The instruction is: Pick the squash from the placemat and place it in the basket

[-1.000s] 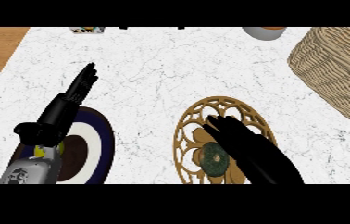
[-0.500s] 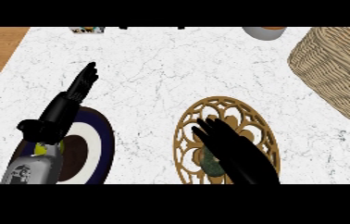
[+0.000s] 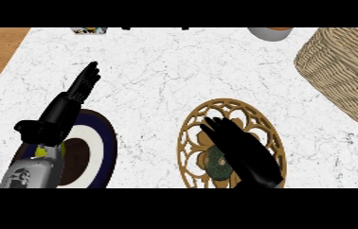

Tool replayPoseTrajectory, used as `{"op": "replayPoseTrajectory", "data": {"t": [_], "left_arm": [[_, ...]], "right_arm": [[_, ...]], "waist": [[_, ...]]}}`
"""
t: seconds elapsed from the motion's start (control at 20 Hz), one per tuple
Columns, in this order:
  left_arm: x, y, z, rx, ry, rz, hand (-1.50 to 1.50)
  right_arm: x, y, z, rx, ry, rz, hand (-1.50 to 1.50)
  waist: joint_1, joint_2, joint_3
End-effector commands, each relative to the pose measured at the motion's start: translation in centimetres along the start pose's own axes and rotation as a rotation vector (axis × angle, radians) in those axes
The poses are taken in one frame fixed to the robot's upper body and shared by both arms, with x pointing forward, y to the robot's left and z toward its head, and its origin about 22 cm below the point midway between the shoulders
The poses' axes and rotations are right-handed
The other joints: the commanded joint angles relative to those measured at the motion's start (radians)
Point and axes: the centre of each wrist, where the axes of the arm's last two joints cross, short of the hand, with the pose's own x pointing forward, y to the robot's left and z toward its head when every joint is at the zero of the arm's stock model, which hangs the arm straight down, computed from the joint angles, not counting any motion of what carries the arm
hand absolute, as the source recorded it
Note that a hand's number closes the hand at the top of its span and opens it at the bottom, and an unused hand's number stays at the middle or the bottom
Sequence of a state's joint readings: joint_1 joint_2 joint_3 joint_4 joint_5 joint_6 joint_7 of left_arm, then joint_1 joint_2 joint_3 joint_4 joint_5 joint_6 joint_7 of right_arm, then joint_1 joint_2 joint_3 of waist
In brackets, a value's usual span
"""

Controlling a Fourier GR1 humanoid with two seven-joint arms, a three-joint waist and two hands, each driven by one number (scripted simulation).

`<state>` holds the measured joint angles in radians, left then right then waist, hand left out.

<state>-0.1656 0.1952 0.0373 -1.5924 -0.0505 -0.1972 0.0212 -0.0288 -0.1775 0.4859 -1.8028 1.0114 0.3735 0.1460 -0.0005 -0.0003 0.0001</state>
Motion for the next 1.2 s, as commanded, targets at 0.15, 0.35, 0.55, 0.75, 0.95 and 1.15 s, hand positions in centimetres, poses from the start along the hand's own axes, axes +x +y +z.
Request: {"op": "replayPoseTrajectory", "data": {"t": [0.15,0.35,0.55,0.75,0.95,1.15], "left_arm": [[0.4,1.5,-0.7,-0.004,-0.024,-0.006,0.00],[-0.5,-0.2,0.5,0.004,-0.007,0.003,0.00],[0.7,-1.5,0.0,0.004,0.000,0.001,0.00],[1.1,1.8,-0.5,-0.012,-0.008,-0.002,0.00],[0.4,0.5,1.7,-0.009,-0.001,-0.019,0.00],[-0.9,0.9,1.3,0.027,0.029,-0.002,0.00]], "right_arm": [[-1.6,1.5,-1.6,0.075,-0.007,-0.015,-1.50],[-1.0,3.2,-0.5,0.111,-0.030,0.000,1.50],[-1.3,4.2,-1.8,0.138,-0.038,0.067,1.50],[0.6,4.3,-0.9,0.121,-0.048,0.113,1.50],[-0.5,4.9,-0.6,0.096,-0.119,0.219,1.50],[-7.5,1.2,6.2,0.138,-0.347,0.333,1.50]], "waist": [[0.001,0.001,0.000],[0.000,0.000,0.000],[0.002,0.000,0.000],[0.000,0.000,0.000],[0.004,-0.001,0.000],[-0.036,-0.007,0.003]]}}
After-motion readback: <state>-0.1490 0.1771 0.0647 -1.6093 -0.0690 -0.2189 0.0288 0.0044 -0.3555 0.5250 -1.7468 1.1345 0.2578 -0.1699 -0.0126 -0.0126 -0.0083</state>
